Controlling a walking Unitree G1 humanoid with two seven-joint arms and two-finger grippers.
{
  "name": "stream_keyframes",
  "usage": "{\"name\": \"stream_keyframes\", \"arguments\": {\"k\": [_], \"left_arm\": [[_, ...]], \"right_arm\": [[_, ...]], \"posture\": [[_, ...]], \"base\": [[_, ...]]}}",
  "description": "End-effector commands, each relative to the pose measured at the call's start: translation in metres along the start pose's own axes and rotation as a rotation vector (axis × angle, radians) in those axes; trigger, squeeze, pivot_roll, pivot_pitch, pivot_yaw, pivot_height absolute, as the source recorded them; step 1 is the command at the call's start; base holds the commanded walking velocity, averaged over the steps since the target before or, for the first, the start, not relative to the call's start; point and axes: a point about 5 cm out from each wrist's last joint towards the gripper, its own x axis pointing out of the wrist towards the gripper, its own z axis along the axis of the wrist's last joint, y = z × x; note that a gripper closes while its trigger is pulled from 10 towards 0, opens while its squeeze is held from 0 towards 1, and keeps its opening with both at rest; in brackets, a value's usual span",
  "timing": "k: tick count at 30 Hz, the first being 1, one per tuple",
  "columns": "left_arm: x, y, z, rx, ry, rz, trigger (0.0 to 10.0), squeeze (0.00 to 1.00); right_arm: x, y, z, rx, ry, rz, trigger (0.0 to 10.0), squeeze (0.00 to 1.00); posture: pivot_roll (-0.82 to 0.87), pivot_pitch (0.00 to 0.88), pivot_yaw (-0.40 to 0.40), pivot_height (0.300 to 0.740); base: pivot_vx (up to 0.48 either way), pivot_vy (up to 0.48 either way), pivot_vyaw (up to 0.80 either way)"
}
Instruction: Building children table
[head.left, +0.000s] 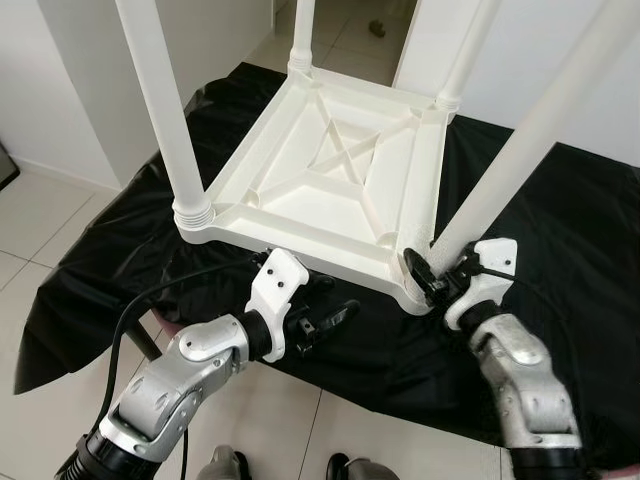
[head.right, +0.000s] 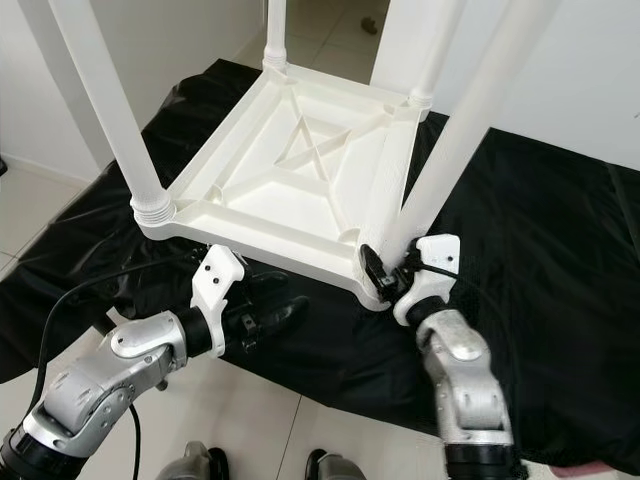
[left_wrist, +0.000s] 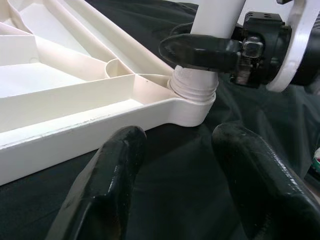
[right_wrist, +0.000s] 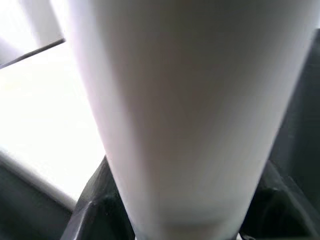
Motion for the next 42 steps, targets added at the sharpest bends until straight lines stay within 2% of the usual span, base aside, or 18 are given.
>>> {"name": "stream_keyframes", "arguments": {"k": [1,3,5,11,12,13,14,23,26,27,28,29,33,42], "left_arm": [[0.0,-0.009,0.0,-0.004,0.002,-0.092,10.0,0.0],[0.0,-0.01,0.0,-0.006,0.0,-0.09,10.0,0.0],[0.0,-0.012,-0.001,-0.008,0.0,-0.089,10.0,0.0],[0.0,-0.013,-0.002,-0.012,0.005,-0.093,10.0,0.0],[0.0,-0.012,-0.002,-0.011,0.006,-0.093,10.0,0.0],[0.0,-0.012,-0.002,-0.011,0.006,-0.093,10.0,0.0],[0.0,-0.011,-0.001,-0.008,0.004,-0.09,10.0,0.0],[-0.001,-0.011,-0.002,-0.009,0.004,-0.083,10.0,0.0],[-0.001,-0.011,-0.002,-0.008,0.002,-0.08,10.0,0.0],[-0.001,-0.01,-0.002,-0.007,0.003,-0.078,10.0,0.0],[-0.001,-0.01,-0.002,-0.007,0.003,-0.077,10.0,0.0],[-0.001,-0.009,-0.002,-0.006,0.004,-0.075,10.0,0.0],[-0.002,-0.005,-0.001,-0.001,0.003,-0.065,10.0,0.0],[-0.001,0.004,0.002,0.018,0.003,-0.059,10.0,0.0]], "right_arm": [[-0.008,-0.015,-0.016,-0.079,0.094,-0.205,10.0,0.0],[-0.012,-0.002,-0.014,-0.076,0.07,-0.317,10.0,0.0],[-0.013,0.008,-0.013,-0.043,0.058,-0.321,10.0,0.0],[-0.013,0.0,-0.012,-0.037,0.059,-0.337,10.0,0.0],[-0.013,-0.002,-0.011,-0.041,0.053,-0.338,10.0,0.07],[-0.013,-0.002,-0.011,-0.041,0.053,-0.338,10.0,0.07],[-0.012,-0.001,-0.009,-0.048,0.048,-0.328,10.0,1.0],[-0.016,0.001,0.001,-0.01,-0.037,-0.311,10.0,1.0],[-0.02,0.0,0.003,-0.034,-0.047,-0.308,10.0,1.0],[-0.023,0.0,0.003,-0.022,-0.055,-0.294,10.0,0.46],[-0.025,0.0,0.004,-0.011,-0.061,-0.284,10.0,0.46],[-0.027,0.0,0.005,-0.023,-0.069,-0.274,10.0,0.0],[-0.036,0.0,0.009,-0.051,-0.092,-0.249,10.0,0.0],[-0.059,-0.001,0.018,-0.011,-0.149,-0.183,10.0,0.0]], "posture": [[0.04,0.141,-0.069,0.74],[0.04,0.141,-0.072,0.74],[0.05,0.139,-0.072,0.74],[0.04,0.138,-0.075,0.74],[0.04,0.137,-0.077,0.74],[0.04,0.137,-0.077,0.74],[0.04,0.137,-0.079,0.74],[0.04,0.142,-0.081,0.74],[0.04,0.146,-0.082,0.74],[0.04,0.149,-0.081,0.74],[0.04,0.149,-0.081,0.74],[0.04,0.149,-0.081,0.74],[0.03,0.157,-0.076,0.74],[0.0,0.169,-0.06,0.74]], "base": [[0.0,0.0,0.0],[0.0,0.0,0.0],[0.0,0.0,0.0],[0.0,0.0,0.0],[0.0,0.0,0.0],[0.0,0.0,0.0],[0.0,0.0,0.0],[0.0,0.0,0.0],[0.0,0.0,0.0],[0.0,0.0,0.0],[0.0,0.0,0.0],[0.0,0.0,0.0],[0.0,0.0,0.0],[0.0,0.0,0.0]]}}
